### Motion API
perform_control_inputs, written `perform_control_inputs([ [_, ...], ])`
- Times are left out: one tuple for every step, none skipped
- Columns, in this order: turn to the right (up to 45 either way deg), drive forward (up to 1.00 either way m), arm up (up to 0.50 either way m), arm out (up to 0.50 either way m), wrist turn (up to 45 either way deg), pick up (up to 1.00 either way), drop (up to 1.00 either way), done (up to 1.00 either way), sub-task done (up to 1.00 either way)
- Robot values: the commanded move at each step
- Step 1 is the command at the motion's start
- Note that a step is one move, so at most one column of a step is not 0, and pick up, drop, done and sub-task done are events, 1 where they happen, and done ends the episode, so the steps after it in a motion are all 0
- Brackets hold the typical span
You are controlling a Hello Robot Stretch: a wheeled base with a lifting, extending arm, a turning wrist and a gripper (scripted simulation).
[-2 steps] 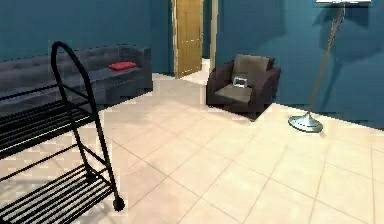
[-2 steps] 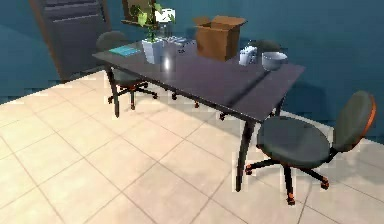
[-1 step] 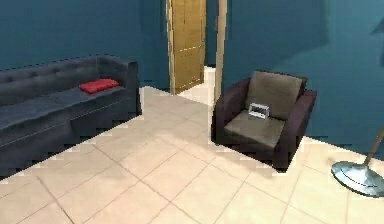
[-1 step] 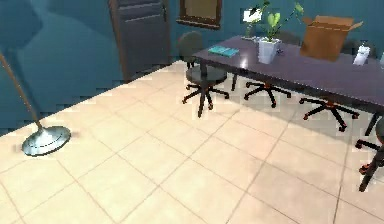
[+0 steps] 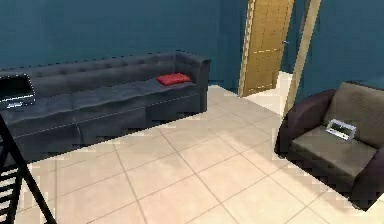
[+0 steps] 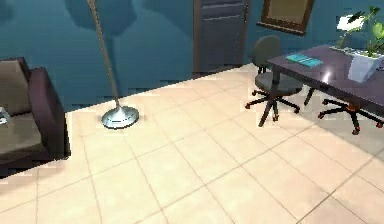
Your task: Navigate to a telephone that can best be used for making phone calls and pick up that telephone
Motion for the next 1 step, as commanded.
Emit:
perform_control_inputs([
  [-3.0, 0.00, 0.00, 0.00, 0.0, 0.00, 0.00, 0.00, 0.00],
])
